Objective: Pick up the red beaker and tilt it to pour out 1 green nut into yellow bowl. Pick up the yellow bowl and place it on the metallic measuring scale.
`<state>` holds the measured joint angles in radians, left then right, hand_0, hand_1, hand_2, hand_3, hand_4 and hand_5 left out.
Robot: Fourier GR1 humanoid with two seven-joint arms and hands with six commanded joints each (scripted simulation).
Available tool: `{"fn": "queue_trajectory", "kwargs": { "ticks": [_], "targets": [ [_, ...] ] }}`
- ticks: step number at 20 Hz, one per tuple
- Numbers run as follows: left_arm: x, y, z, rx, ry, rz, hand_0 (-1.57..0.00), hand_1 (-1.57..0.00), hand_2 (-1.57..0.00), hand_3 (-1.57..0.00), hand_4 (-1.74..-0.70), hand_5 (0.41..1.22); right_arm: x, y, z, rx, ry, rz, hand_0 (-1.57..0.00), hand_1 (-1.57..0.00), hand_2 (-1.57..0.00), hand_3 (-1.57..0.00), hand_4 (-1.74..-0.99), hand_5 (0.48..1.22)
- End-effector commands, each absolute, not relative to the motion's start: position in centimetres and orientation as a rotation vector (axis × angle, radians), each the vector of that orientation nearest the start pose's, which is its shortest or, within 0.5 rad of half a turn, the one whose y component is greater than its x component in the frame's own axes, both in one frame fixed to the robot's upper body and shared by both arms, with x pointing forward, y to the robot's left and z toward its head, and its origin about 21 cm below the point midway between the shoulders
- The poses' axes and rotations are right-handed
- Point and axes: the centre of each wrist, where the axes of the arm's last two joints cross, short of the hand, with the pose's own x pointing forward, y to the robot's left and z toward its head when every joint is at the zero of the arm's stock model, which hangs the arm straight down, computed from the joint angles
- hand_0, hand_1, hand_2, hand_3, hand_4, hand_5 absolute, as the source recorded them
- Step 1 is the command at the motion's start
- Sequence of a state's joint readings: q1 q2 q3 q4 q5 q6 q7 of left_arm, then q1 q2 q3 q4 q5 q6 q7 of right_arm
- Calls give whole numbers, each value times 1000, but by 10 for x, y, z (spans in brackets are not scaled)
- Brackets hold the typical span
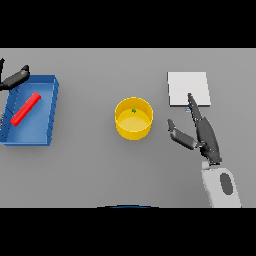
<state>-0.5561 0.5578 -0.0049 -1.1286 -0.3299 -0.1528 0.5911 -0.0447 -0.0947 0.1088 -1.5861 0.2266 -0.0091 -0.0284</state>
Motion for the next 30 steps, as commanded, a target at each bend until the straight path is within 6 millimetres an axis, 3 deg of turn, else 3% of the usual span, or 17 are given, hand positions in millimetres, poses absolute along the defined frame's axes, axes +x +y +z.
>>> {"fn": "queue_trajectory", "kwargs": {
  "ticks": [1,4,6,9,13,17,23,30],
  "targets": [
    [373,337,122,769,-984,-515,-34,-28,-25,-15,-723,667,256,-216,17,-209,-1650,392,1,1,1,1,-1262,675],
    [375,338,126,755,-1010,-495,-17,-14,-12,-7,-720,685,271,-213,36,-171,-1703,559,-13,1,1,1,-1167,672],
    [372,334,120,742,-1033,-507,-10,-9,-8,-4,-726,700,282,-212,43,-121,-1715,709,-8,1,1,1,-1202,683],
    [370,332,122,739,-1041,-508,-5,-4,-3,-2,-739,709,300,-198,56,-192,-1676,981,-3,1,1,1,-1260,656],
    [368,337,119,728,-1041,-501,-1,-1,-1,0,-747,711,314,-184,69,-285,-1641,1317,-1,1,1,1,-1230,620],
    [367,337,122,722,-1053,-498,0,0,0,1,-754,714,322,-171,79,-278,-1604,1546,0,1,1,1,-1234,620],
    [369,339,123,702,-1071,-474,1,1,1,1,-773,721,332,-149,83,-267,-1499,1780,1,1,1,1,-1212,645],
    [369,342,122,691,-1087,-463,1,1,1,1,-798,727,345,-138,66,-250,-1412,1889,1,1,1,1,-1242,664]
  ]
}}
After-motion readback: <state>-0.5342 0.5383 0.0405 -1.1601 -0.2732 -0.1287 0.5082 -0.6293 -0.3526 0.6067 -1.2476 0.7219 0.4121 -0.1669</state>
